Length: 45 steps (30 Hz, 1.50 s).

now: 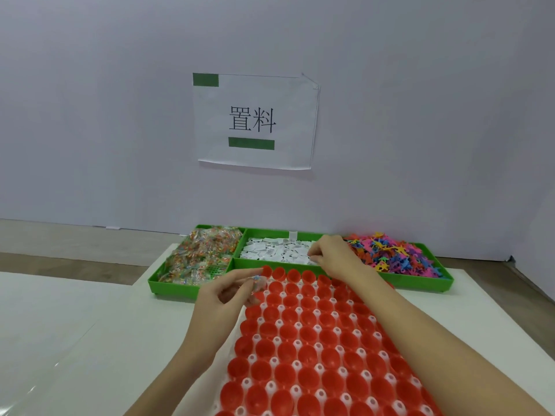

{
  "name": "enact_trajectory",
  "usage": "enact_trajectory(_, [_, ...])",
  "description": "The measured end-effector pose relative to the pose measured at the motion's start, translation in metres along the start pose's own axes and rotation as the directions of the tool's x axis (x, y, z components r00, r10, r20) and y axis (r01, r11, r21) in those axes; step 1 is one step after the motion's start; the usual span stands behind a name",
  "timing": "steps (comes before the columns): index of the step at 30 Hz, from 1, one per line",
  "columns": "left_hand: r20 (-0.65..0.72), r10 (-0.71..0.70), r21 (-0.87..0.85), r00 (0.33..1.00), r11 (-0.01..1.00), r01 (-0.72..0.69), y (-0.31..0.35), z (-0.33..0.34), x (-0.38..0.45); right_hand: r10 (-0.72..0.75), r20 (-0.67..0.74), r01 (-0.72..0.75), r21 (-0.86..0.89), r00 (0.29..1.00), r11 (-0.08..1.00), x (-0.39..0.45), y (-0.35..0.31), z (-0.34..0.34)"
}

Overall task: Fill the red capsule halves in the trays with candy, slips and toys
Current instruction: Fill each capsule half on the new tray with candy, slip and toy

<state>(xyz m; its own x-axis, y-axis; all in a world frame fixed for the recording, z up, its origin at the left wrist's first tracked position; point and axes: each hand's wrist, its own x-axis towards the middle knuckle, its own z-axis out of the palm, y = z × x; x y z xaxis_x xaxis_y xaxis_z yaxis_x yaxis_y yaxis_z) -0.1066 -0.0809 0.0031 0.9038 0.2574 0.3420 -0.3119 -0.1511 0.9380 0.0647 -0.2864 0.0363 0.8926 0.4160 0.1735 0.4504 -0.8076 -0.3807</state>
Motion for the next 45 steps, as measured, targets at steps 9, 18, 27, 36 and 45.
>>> enact_trajectory(9, [-0.185,-0.076,-0.088,0.980,0.994,0.061,-0.008,-0.025,0.014,0.028,0.089,-0.024,-0.049,0.996,0.999,0.027,0.018,0.005])
enact_trajectory(18, [-0.165,-0.109,-0.087,0.980,0.992,0.095,-0.007,-0.024,0.013,0.052,0.186,-0.042,-0.059,0.981,0.997,0.036,0.022,0.001])
enact_trajectory(27, [-0.109,-0.110,-0.059,0.988,0.993,0.104,-0.005,-0.022,0.010,0.055,0.254,-0.015,-0.155,0.966,0.988,0.039,0.019,0.002])
enact_trajectory(36, [-0.058,-0.092,-0.057,0.994,0.994,0.089,-0.002,-0.020,0.008,0.054,-0.058,-0.050,0.074,0.997,0.996,0.023,0.022,0.009])
enact_trajectory(45, [-0.010,-0.061,-0.075,0.998,0.995,0.060,0.007,-0.009,0.000,0.162,-0.331,-0.046,0.332,0.930,0.942,-0.010,0.034,-0.013])
